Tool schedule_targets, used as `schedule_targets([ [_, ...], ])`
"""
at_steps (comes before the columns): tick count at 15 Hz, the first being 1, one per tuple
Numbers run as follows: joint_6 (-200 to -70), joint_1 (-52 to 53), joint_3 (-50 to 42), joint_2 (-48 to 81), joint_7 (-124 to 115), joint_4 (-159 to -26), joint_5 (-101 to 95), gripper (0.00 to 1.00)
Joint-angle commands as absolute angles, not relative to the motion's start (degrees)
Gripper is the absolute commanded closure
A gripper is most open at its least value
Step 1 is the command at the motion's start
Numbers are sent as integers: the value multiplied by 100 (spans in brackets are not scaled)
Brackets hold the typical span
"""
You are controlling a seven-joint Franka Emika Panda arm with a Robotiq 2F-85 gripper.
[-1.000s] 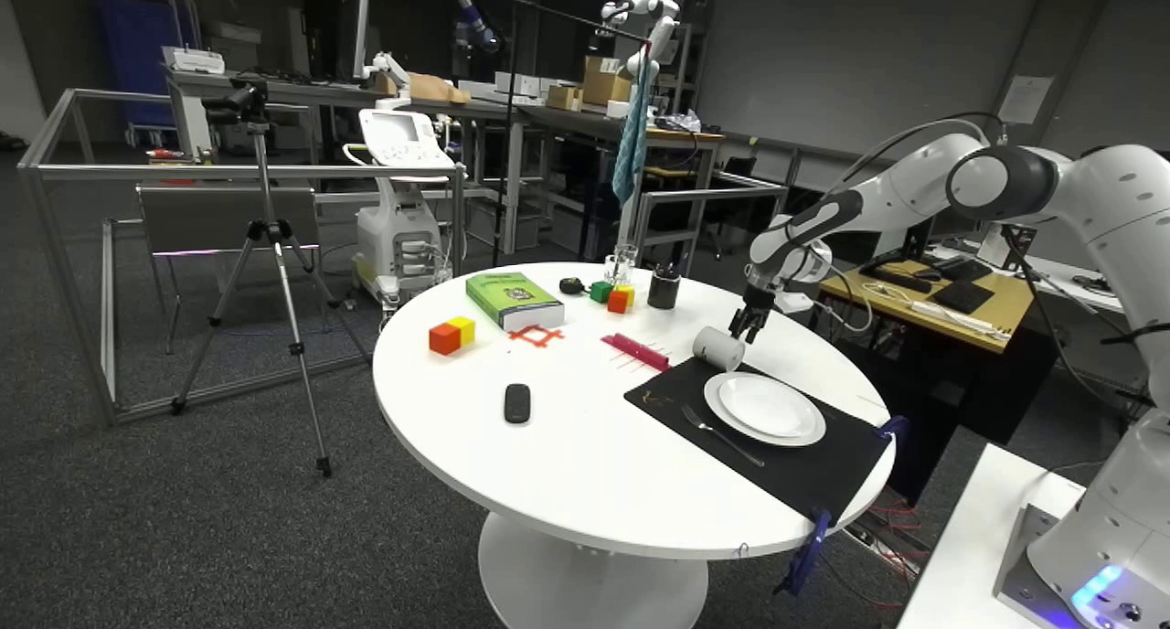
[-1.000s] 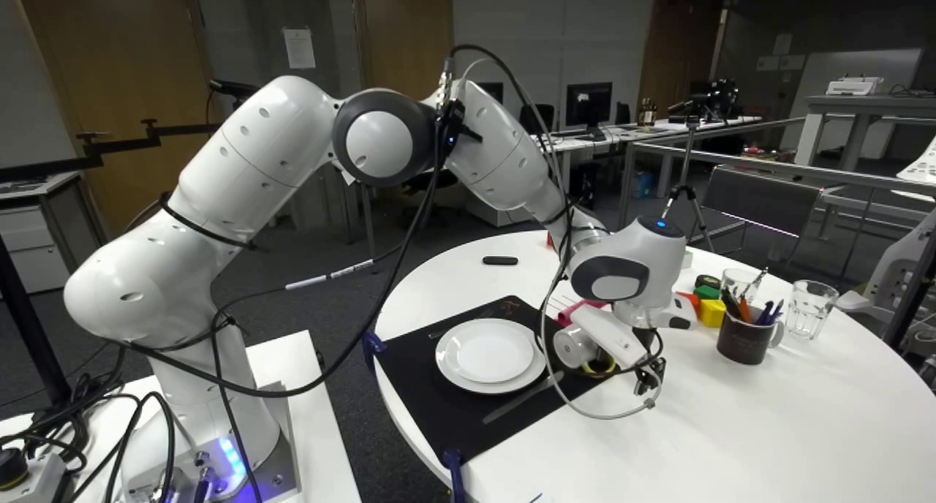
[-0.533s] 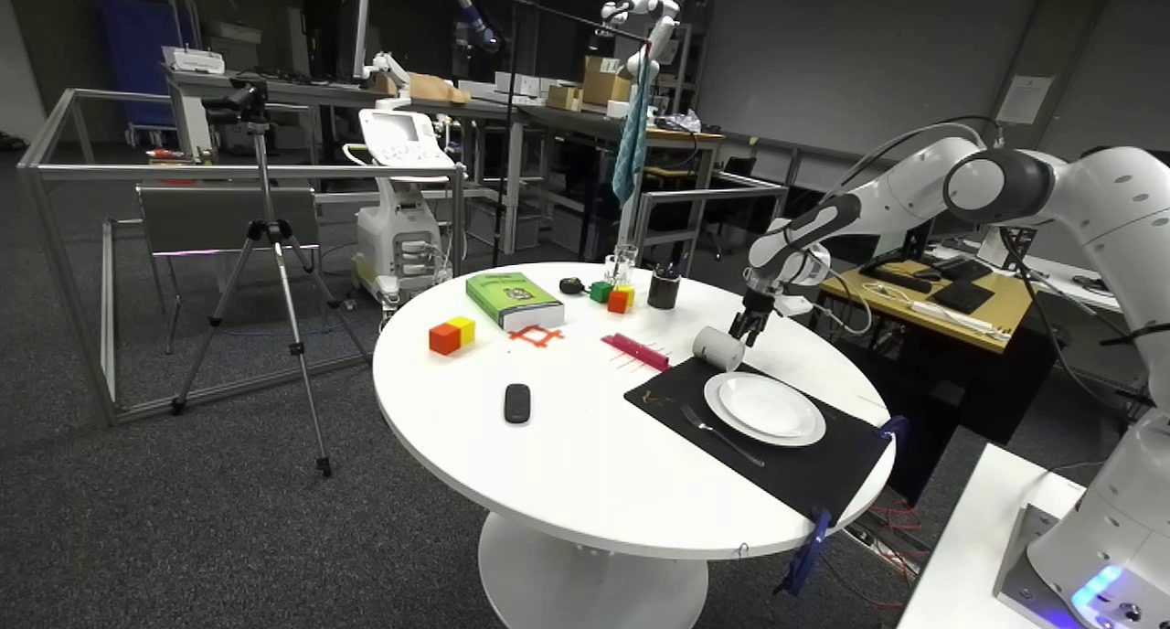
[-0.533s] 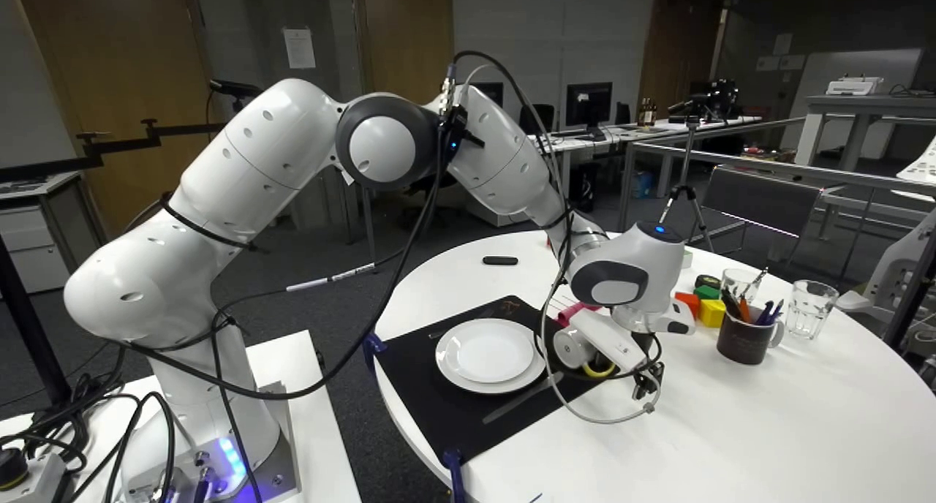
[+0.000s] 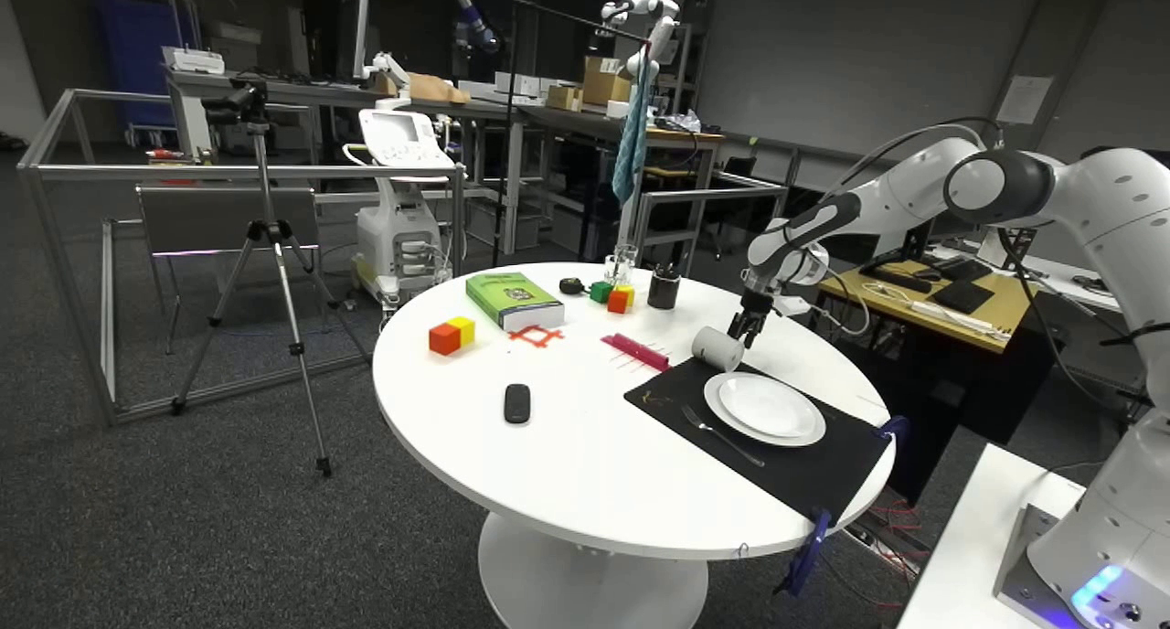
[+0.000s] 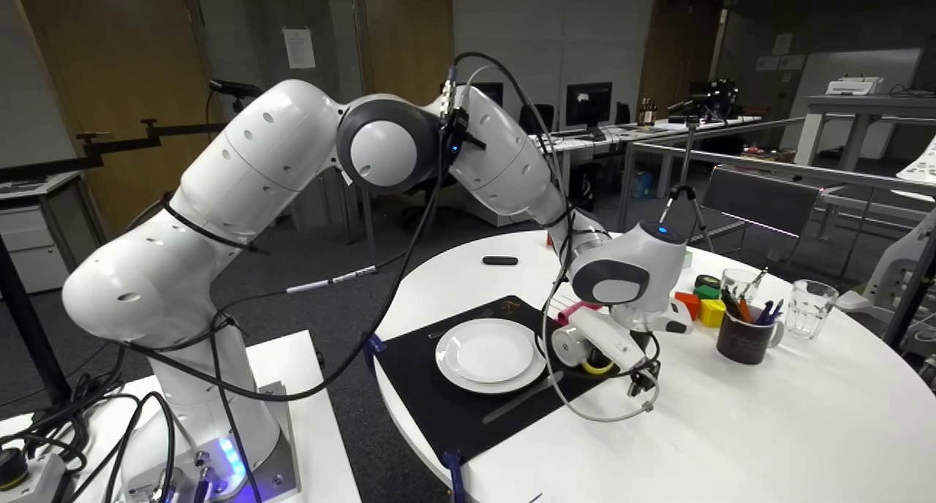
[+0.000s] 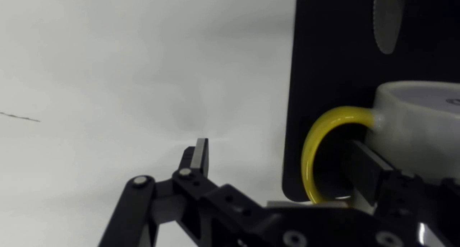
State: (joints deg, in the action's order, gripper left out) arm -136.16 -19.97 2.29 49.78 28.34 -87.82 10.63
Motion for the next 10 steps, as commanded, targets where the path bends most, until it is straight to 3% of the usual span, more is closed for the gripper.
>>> schedule_targets([
  [1,-13205,-2214,434,5108,3082,-8453,1066,0],
  [10,-12852,-2215,507,5135,3196,-8253,1081,0],
])
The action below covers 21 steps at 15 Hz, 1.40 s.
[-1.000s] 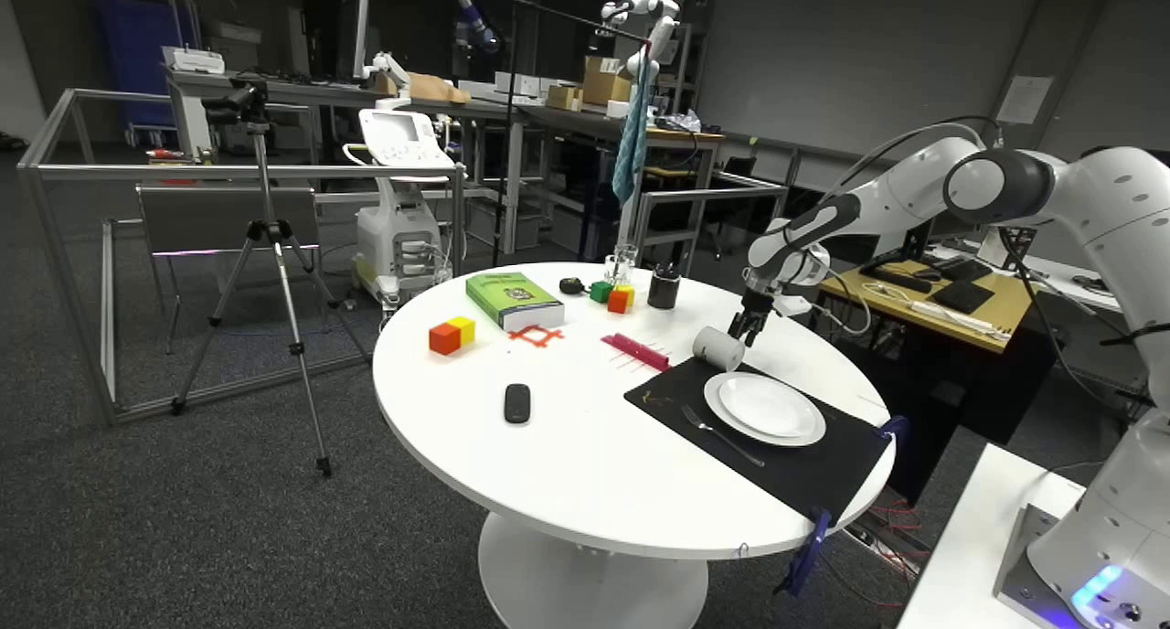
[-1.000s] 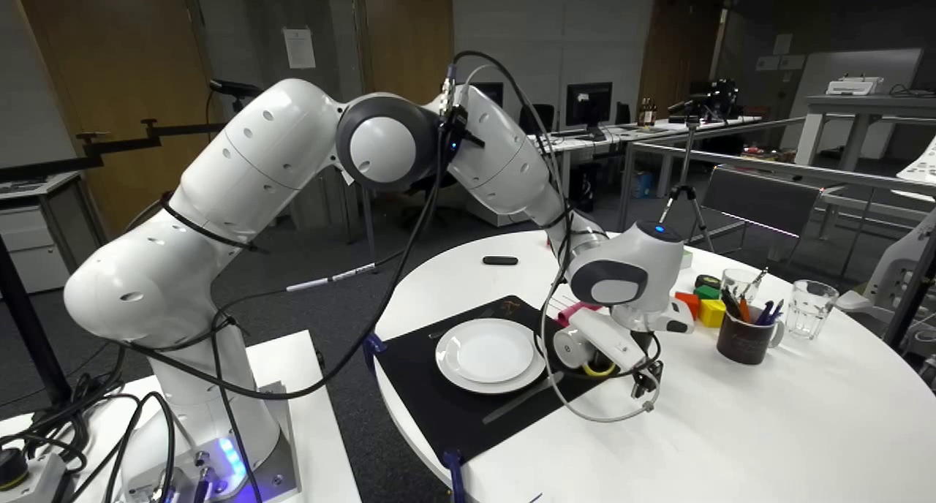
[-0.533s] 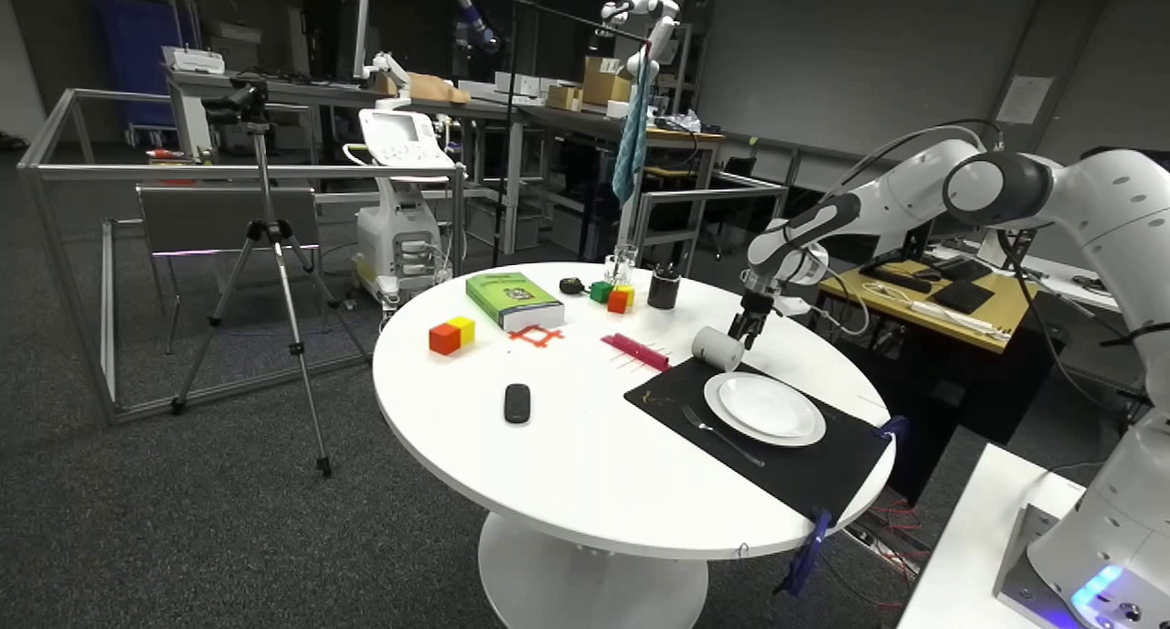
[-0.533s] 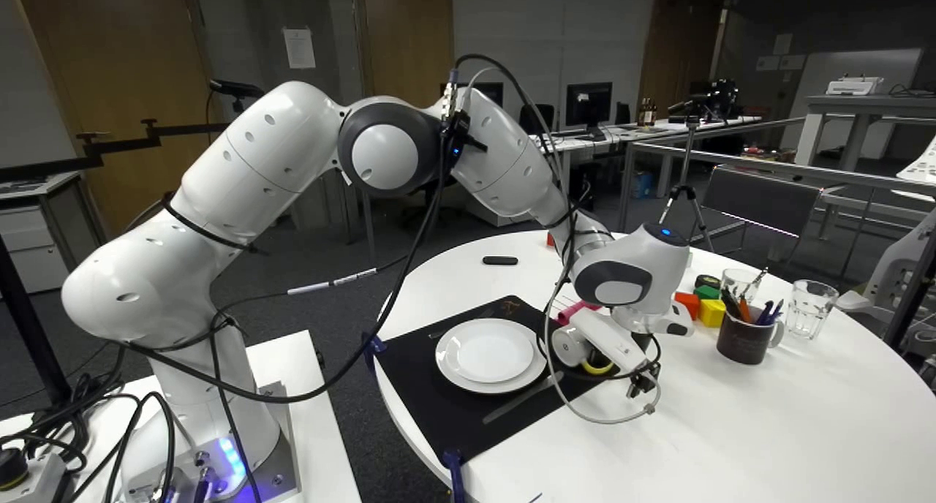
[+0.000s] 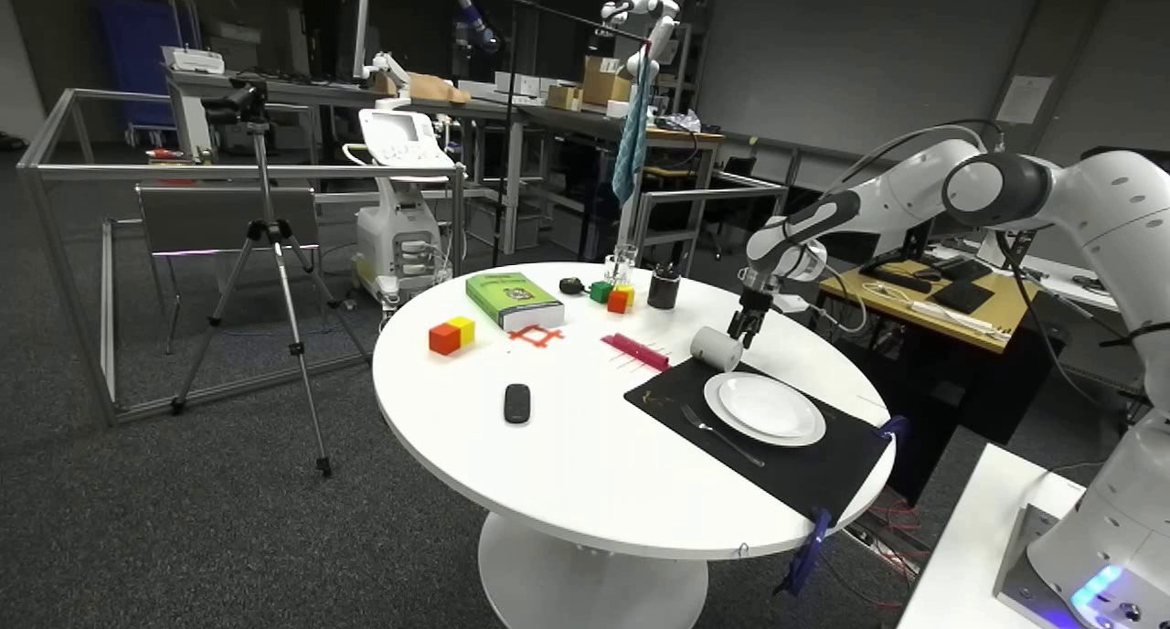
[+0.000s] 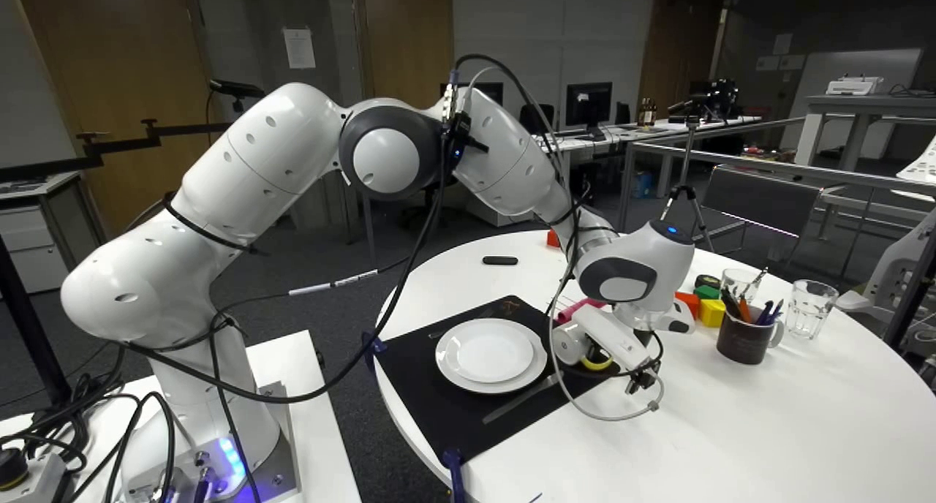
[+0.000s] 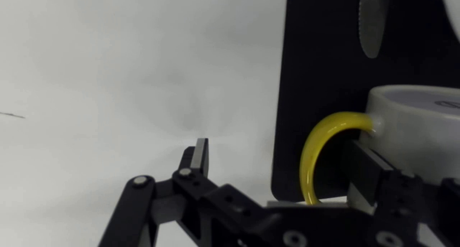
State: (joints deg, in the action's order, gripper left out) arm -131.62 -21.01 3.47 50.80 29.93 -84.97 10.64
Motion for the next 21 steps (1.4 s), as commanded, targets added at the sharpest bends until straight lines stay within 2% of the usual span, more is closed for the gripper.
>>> schedule_targets([
  [1,-12828,-2202,518,5135,3206,-8238,1078,0],
  [21,-11865,-2029,695,5131,3219,-7762,1126,0],
])
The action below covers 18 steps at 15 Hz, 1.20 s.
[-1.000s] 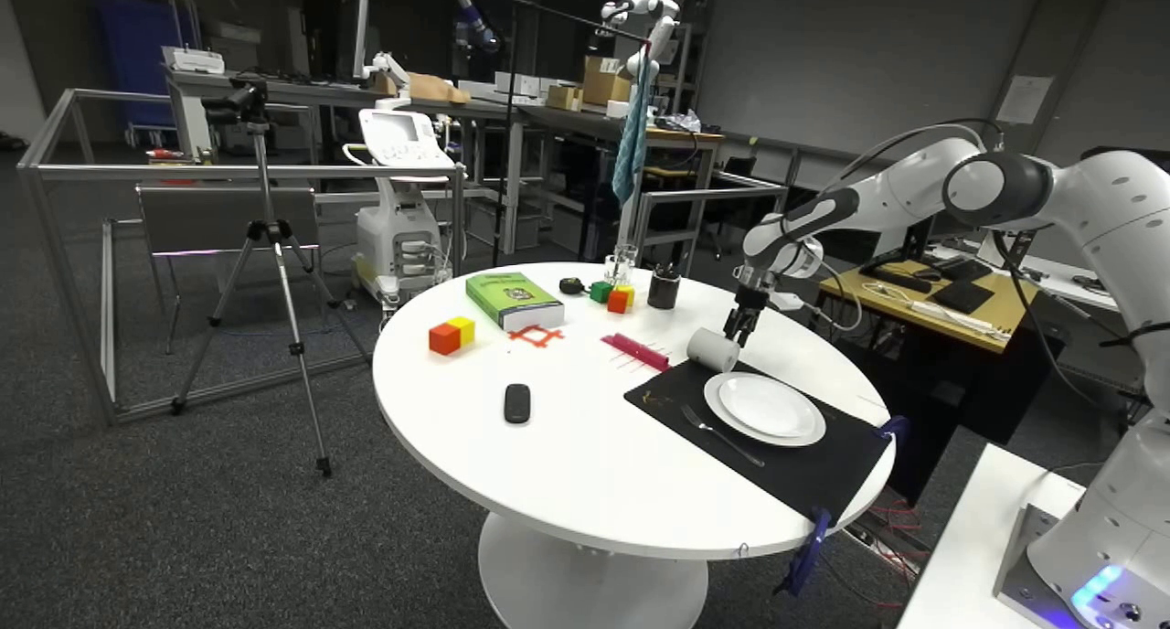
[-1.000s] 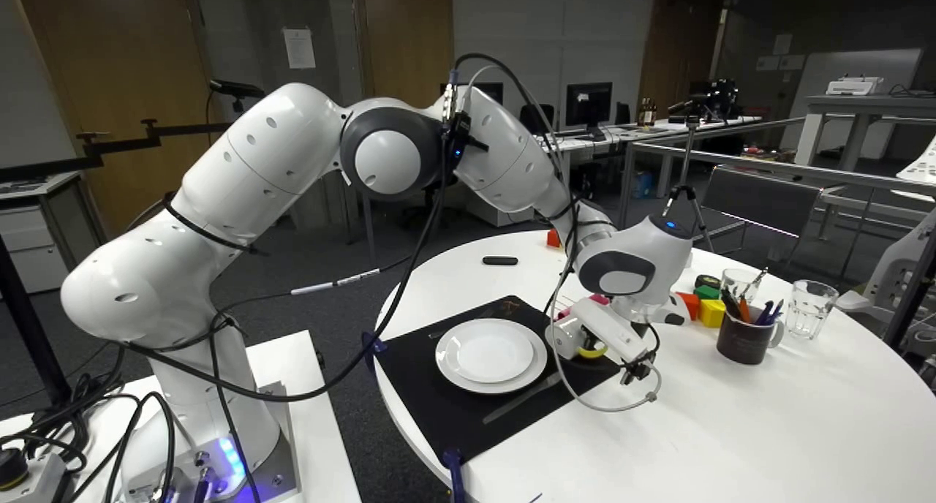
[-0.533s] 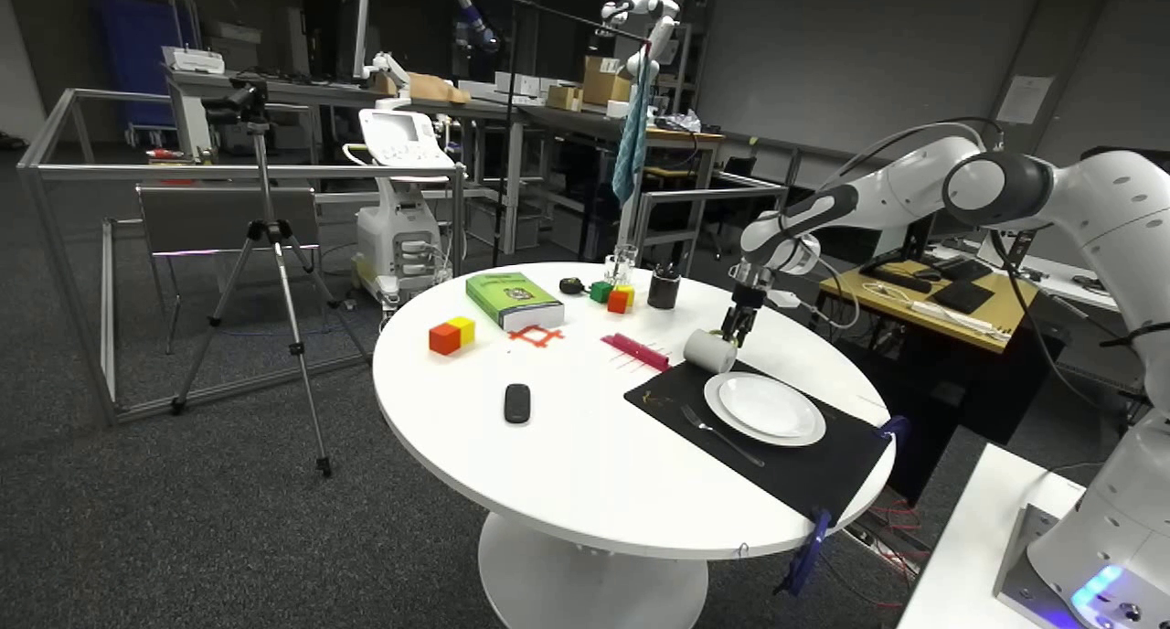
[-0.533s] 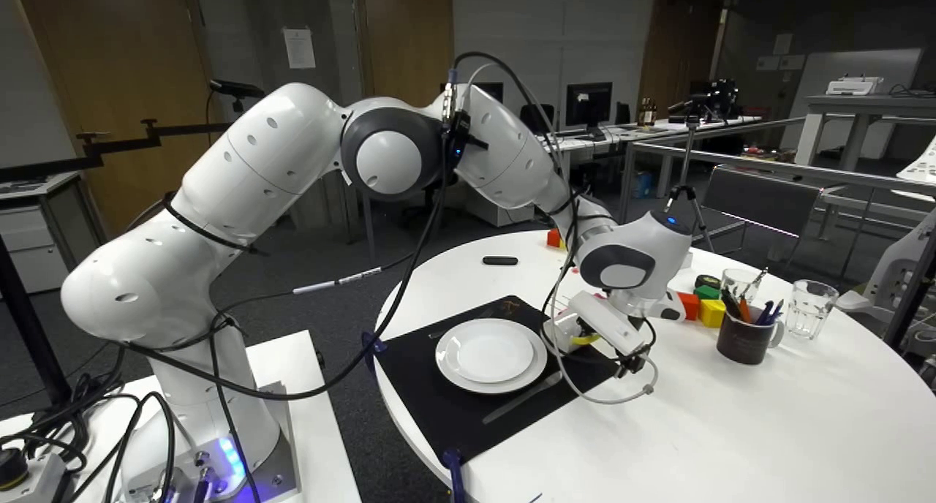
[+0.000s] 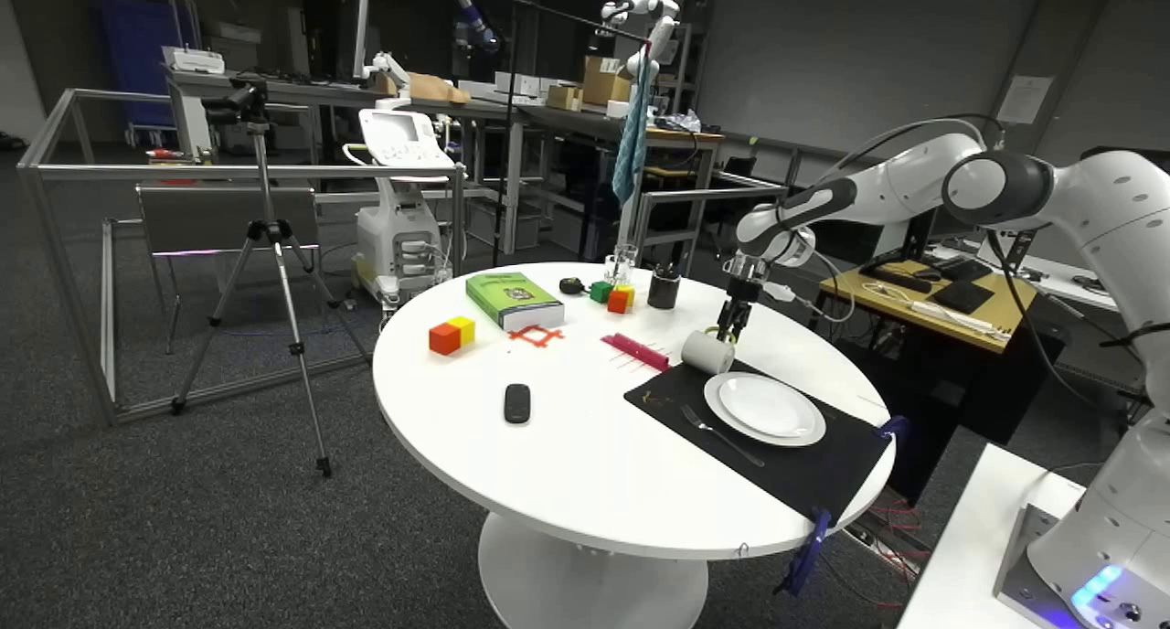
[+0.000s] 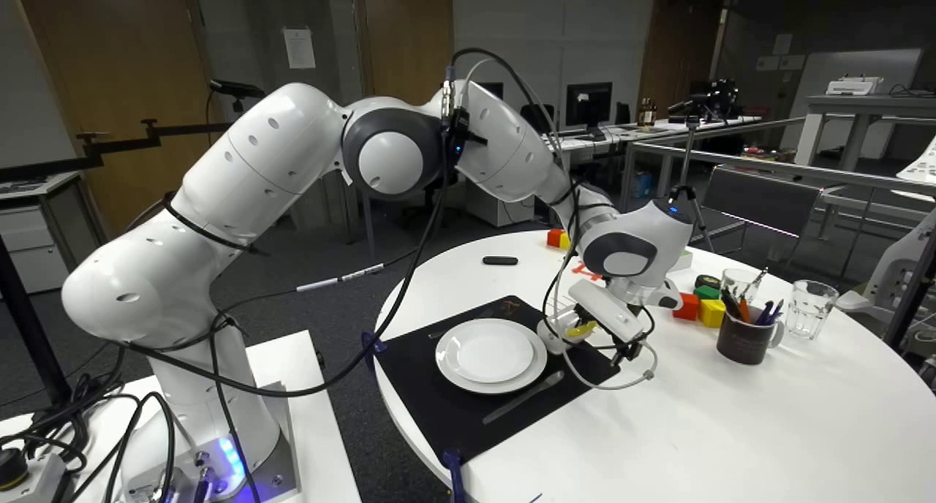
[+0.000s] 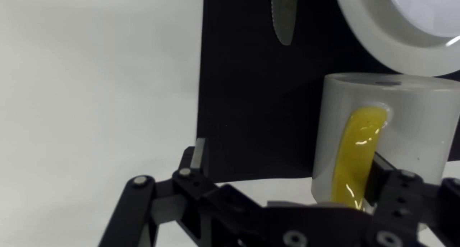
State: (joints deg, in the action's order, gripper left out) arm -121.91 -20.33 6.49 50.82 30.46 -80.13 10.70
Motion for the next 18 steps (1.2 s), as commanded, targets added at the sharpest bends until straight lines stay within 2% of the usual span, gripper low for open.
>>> schedule_targets([
  [1,-11816,-2013,698,5137,3218,-7733,1128,0],
  [18,-11071,-1875,701,5175,3211,-7488,1149,0],
])
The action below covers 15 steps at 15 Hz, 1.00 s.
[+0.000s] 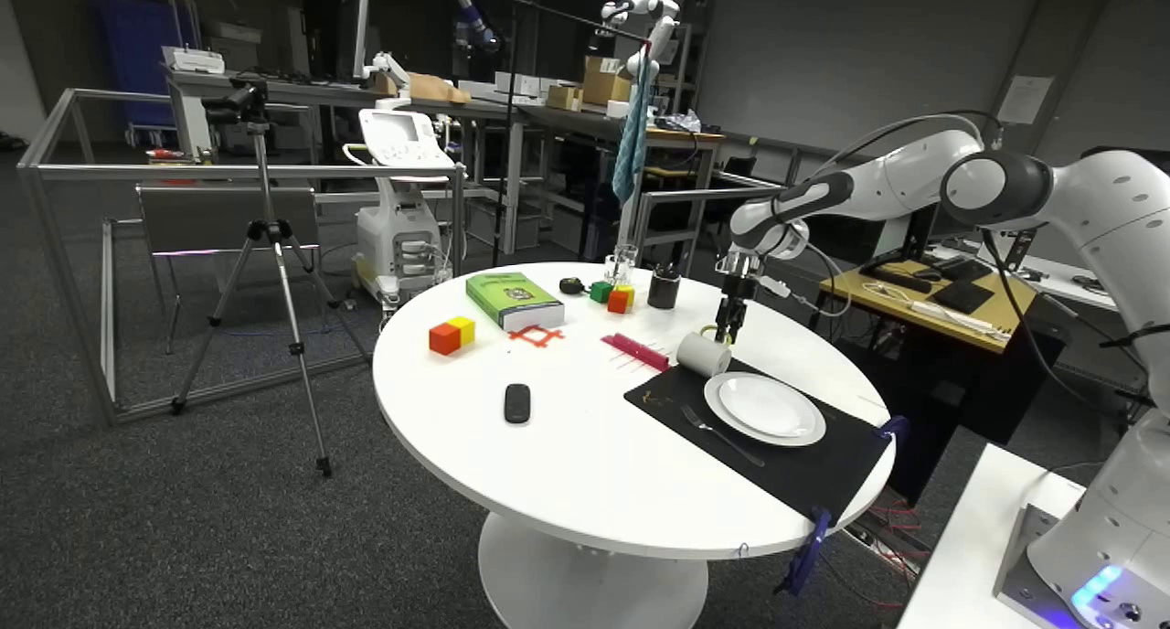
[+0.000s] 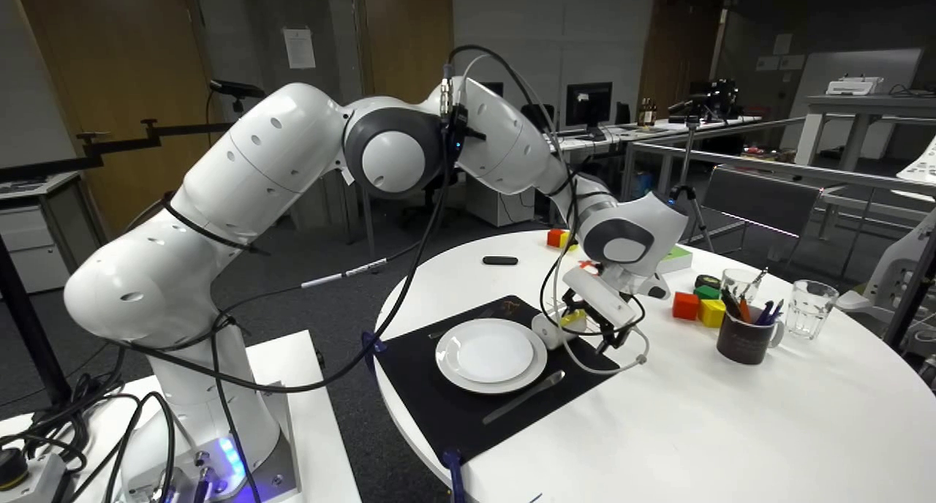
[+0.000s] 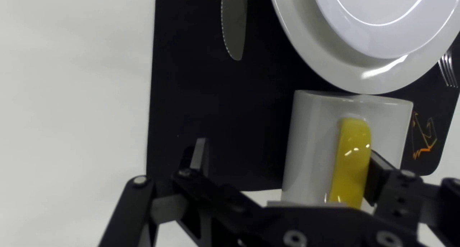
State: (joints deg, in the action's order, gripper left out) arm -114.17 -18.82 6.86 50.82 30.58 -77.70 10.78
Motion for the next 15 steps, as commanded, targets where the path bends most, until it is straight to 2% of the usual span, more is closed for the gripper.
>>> schedule_targets([
  [1,-11039,-1866,698,5180,3203,-7474,1151,0],
  [7,-10888,-1844,685,5204,3182,-7408,1162,0],
  [9,-10865,-1842,687,5226,3191,-7377,1161,26],
  [15,-10782,-1819,670,5287,3173,-7289,1142,73],
])
